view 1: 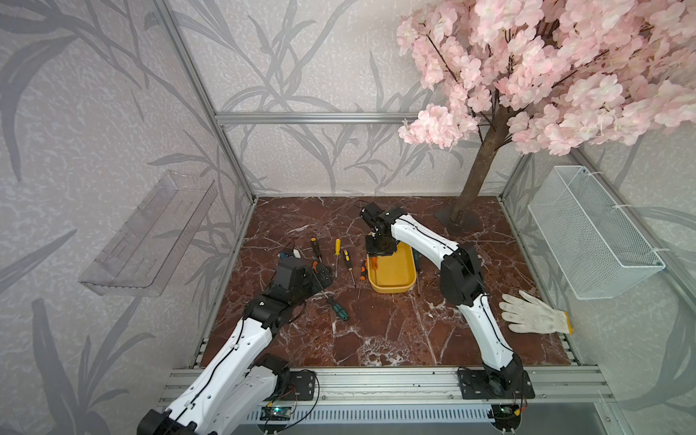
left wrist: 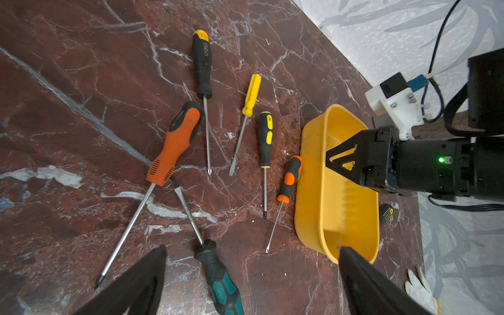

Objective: Put the screwdriver on the desktop into the storage box
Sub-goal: Place the screwdriver in the storage box.

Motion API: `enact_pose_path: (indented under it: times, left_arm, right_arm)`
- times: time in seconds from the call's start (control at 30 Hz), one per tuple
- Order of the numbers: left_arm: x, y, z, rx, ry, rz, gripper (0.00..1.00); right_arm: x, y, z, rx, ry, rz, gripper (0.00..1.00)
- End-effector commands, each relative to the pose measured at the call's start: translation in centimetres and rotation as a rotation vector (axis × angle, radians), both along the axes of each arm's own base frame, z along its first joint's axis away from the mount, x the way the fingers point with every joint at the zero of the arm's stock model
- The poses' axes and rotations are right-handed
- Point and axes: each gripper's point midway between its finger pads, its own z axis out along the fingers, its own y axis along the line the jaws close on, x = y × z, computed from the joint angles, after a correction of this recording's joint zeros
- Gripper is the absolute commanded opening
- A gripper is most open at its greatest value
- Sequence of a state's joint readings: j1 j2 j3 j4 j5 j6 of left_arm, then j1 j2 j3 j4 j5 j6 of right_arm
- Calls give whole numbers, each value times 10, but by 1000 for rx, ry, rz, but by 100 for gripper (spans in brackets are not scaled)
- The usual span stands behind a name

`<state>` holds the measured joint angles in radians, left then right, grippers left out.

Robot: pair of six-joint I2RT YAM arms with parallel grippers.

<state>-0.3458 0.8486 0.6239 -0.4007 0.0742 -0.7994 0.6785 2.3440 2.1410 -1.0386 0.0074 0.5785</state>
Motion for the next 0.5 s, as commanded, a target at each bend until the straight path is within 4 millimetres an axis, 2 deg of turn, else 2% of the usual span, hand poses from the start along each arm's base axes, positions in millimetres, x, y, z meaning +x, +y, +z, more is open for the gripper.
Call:
enact_pose_path:
  times: [0.0, 0.13, 0.23, 0.47]
  left_arm:
    - [9, -18, 17, -44, -57, -76, 100]
    - [12, -29, 17, -55, -50, -111, 100]
    - [15, -37, 18, -56, -55, -127, 100]
    - [20, -66, 19, -56, -52, -186, 100]
  right_arm:
    - [-4, -7, 43, 30, -78, -5, 43]
    - [-10, -21, 54, 49, -93, -42, 46]
    - [-13, -40, 59, 76, -102, -100, 46]
    - [-20, -100, 68, 100, -125, -249, 46]
